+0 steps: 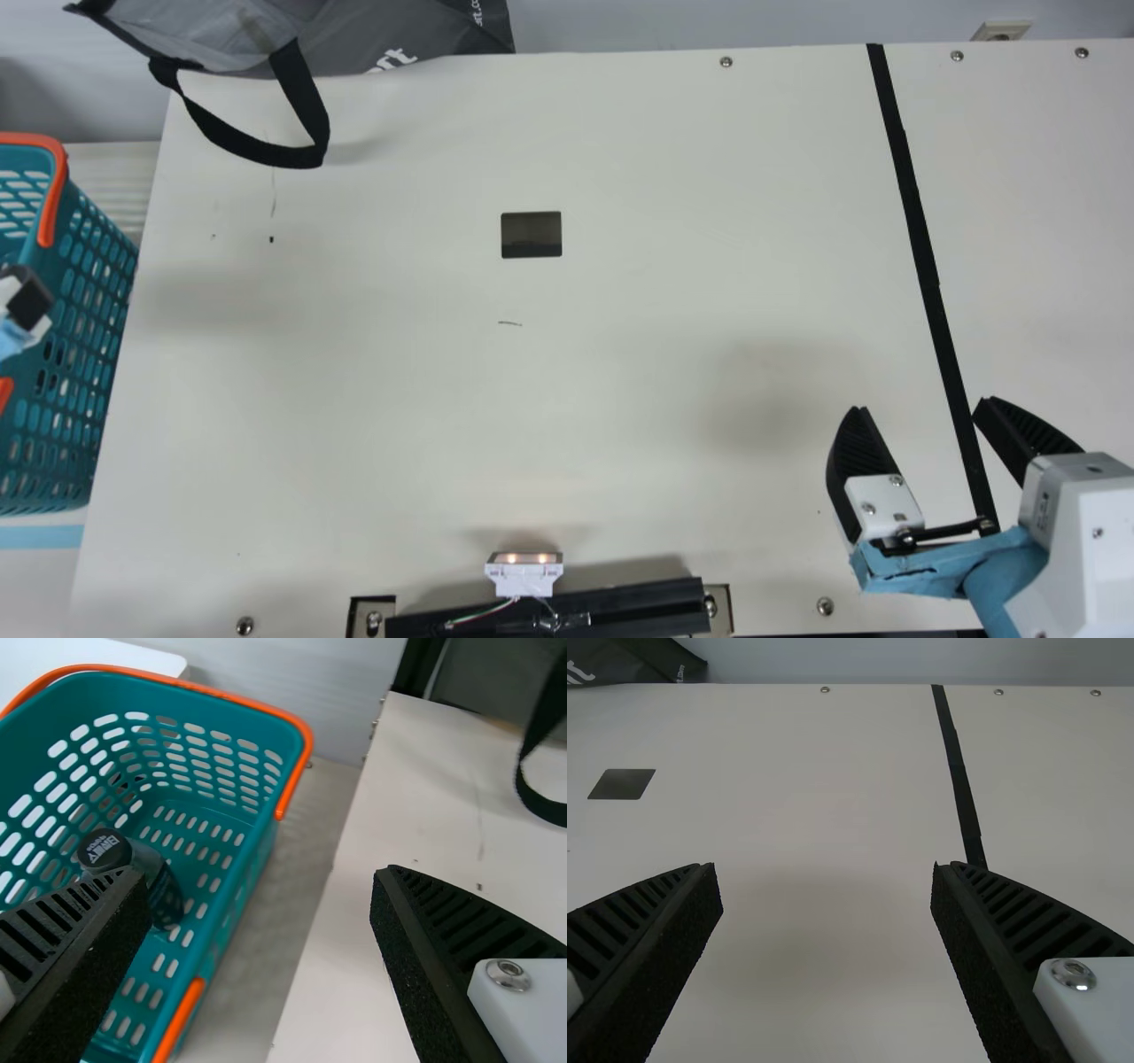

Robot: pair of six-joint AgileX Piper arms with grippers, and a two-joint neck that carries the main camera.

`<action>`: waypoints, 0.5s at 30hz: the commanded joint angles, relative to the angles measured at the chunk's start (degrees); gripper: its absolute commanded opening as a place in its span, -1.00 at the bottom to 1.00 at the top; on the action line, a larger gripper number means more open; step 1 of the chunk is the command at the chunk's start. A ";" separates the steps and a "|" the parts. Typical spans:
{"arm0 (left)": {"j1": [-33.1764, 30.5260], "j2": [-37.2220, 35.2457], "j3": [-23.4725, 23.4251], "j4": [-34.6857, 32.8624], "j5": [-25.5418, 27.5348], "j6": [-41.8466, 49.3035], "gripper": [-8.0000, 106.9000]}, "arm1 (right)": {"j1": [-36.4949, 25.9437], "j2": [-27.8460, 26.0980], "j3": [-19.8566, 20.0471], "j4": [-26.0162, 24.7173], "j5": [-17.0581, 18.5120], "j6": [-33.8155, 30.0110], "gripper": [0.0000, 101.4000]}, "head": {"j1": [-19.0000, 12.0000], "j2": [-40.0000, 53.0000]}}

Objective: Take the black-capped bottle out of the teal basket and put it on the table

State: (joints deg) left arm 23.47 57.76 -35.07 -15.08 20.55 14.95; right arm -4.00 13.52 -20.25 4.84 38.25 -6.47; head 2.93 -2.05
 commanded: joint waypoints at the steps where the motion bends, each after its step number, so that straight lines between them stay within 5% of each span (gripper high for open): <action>1: 1.74 1.65 -0.65 -1.50 -0.12 2.19 1.00 | 0.00 0.00 0.00 0.00 0.00 0.00 0.79 | -0.21 0.47; 15: 10.81 11.98 -6.16 -11.80 0.57 15.38 1.00 | 0.00 0.00 0.00 0.00 0.06 0.00 0.79 | -0.21 0.47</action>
State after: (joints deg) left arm 33.65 68.86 -40.94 -25.90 20.88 28.70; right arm -4.00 13.52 -20.25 4.84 38.31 -6.47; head 2.93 -1.76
